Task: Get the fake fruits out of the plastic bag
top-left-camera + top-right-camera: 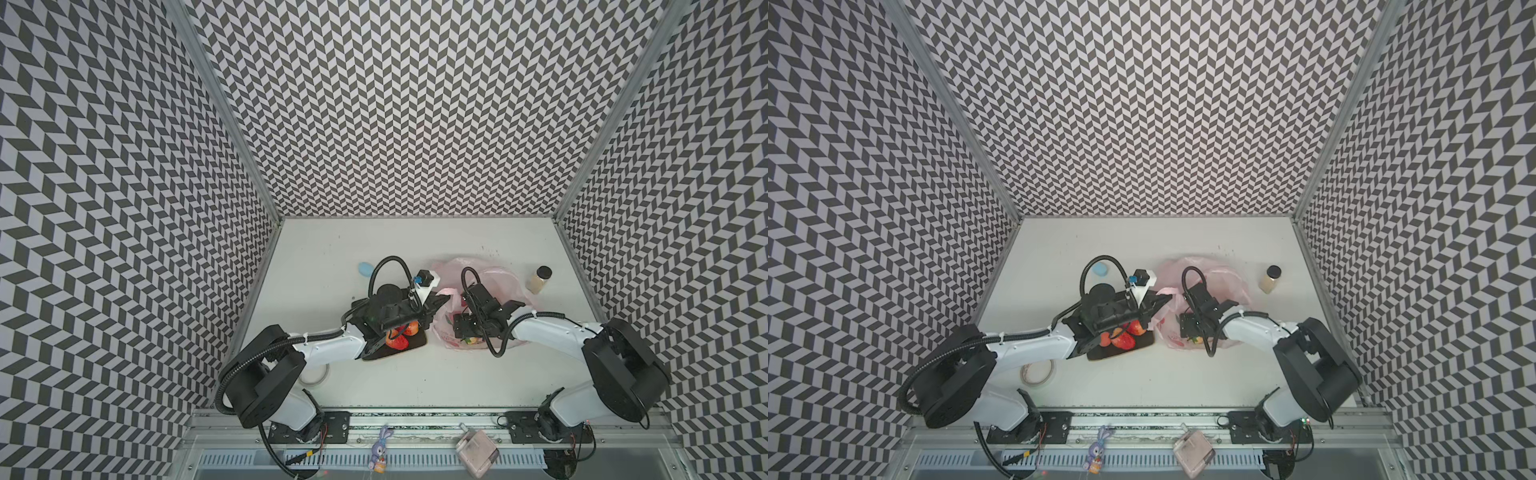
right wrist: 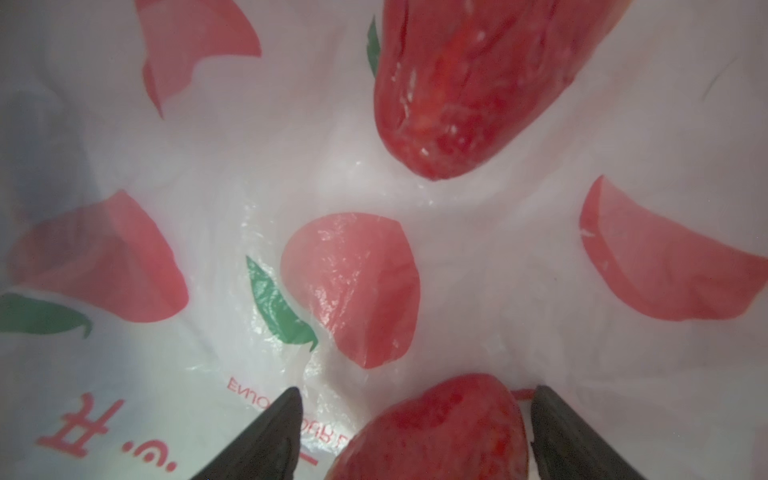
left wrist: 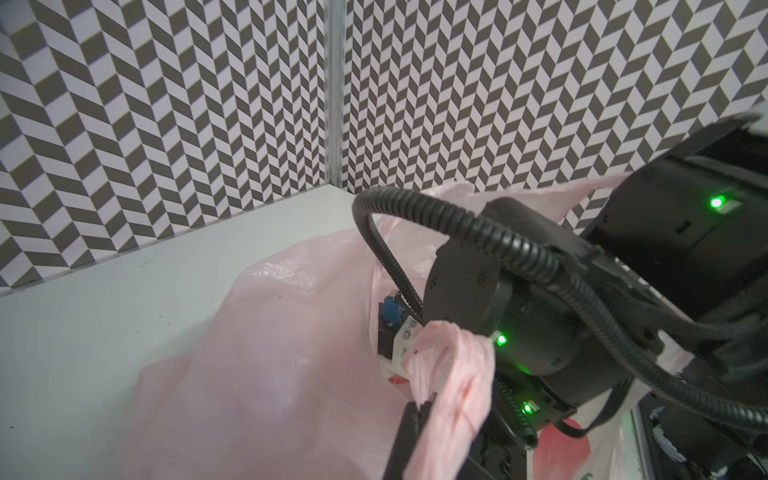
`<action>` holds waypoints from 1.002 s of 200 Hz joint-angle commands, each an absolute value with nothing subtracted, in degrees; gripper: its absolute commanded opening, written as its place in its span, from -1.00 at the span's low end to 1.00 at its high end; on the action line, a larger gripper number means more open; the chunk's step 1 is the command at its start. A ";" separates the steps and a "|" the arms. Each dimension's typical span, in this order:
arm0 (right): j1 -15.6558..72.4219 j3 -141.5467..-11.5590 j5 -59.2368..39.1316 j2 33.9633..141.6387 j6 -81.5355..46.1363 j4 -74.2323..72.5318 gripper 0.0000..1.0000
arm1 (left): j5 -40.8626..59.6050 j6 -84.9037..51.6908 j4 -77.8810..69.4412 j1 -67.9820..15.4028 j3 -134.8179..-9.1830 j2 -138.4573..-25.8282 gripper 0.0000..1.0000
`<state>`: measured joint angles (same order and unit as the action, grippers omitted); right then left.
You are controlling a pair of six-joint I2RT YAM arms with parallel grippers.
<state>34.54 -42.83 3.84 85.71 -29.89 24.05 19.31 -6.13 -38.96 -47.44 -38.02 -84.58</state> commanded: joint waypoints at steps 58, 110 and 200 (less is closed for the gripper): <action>34.63 -44.60 5.22 84.37 -24.65 18.93 0.54 | 21.84 0.76 -36.84 -47.95 -39.65 -82.30 -1.00; 35.30 -45.61 2.43 83.35 -26.22 27.23 0.62 | 21.37 -0.43 -38.18 -47.98 -39.79 -82.91 -1.00; 35.24 -52.33 4.55 91.42 -36.34 37.57 0.99 | 21.12 -2.18 -39.25 -48.43 -41.00 -83.78 -1.00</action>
<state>35.22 -50.68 3.42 89.36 -33.63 36.51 20.88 -1.65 -37.67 -47.68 -39.51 -83.24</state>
